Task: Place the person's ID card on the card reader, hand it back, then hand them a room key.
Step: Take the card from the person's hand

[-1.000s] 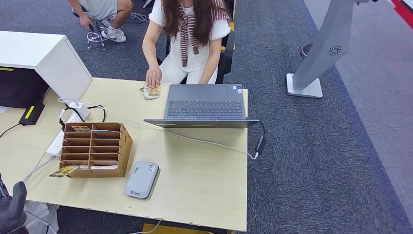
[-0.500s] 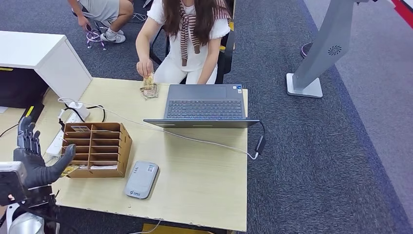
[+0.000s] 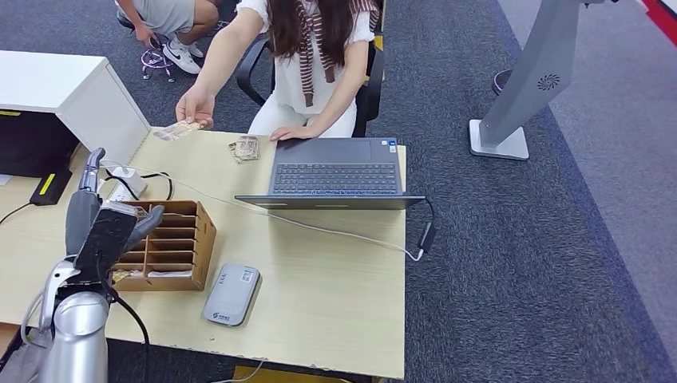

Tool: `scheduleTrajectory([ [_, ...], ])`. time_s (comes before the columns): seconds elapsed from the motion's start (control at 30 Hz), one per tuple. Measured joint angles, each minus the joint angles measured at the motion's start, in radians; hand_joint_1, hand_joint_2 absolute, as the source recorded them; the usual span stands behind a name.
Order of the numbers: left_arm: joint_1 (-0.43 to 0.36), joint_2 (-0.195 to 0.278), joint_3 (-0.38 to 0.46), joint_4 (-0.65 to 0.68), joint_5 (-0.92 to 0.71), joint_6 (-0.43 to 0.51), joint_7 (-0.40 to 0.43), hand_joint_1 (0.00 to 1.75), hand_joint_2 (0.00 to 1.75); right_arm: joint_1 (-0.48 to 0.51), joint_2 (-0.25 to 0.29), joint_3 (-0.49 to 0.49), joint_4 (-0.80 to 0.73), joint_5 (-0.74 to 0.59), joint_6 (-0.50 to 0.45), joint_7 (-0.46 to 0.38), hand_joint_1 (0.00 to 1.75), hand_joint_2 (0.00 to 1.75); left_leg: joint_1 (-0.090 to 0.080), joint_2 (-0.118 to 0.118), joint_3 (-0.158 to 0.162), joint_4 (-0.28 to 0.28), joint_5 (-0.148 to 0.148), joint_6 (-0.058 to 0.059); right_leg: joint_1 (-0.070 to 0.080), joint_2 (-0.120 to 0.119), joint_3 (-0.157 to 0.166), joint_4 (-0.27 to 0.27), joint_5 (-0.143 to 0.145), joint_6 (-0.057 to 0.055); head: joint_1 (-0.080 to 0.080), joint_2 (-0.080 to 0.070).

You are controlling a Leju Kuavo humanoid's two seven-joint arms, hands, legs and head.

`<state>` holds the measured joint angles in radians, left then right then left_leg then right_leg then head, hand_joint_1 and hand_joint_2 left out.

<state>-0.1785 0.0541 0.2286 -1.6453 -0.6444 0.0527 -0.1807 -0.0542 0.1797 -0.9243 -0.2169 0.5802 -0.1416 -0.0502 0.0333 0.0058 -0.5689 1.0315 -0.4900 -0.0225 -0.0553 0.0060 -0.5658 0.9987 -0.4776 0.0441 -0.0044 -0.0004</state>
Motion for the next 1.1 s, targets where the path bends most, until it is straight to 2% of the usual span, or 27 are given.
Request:
scheduleTrajectory([
  [0.57, -0.160, 0.160, -0.193, 0.152, -0.512, 0.153, 0.176, 0.00, 1.75, -0.004, 0.000, 0.028, 0.002, 0.093, 0.021, 0.043, 0.00, 0.00, 0.000, 0.000, 0.000, 0.000, 0.001, 0.000, 0.000, 0.000, 0.000, 0.000, 0.000, 0.000, 0.000, 0.000],
  [1.1, -0.169, 0.181, -0.235, 0.183, -0.558, 0.164, 0.189, 0.00, 1.75, -0.004, -0.001, 0.031, 0.002, 0.111, 0.032, 0.049, 0.00, 0.00, 0.000, 0.000, 0.000, 0.000, 0.001, 0.000, 0.000, 0.000, 0.000, 0.000, 0.000, 0.000, 0.000, 0.000],
])
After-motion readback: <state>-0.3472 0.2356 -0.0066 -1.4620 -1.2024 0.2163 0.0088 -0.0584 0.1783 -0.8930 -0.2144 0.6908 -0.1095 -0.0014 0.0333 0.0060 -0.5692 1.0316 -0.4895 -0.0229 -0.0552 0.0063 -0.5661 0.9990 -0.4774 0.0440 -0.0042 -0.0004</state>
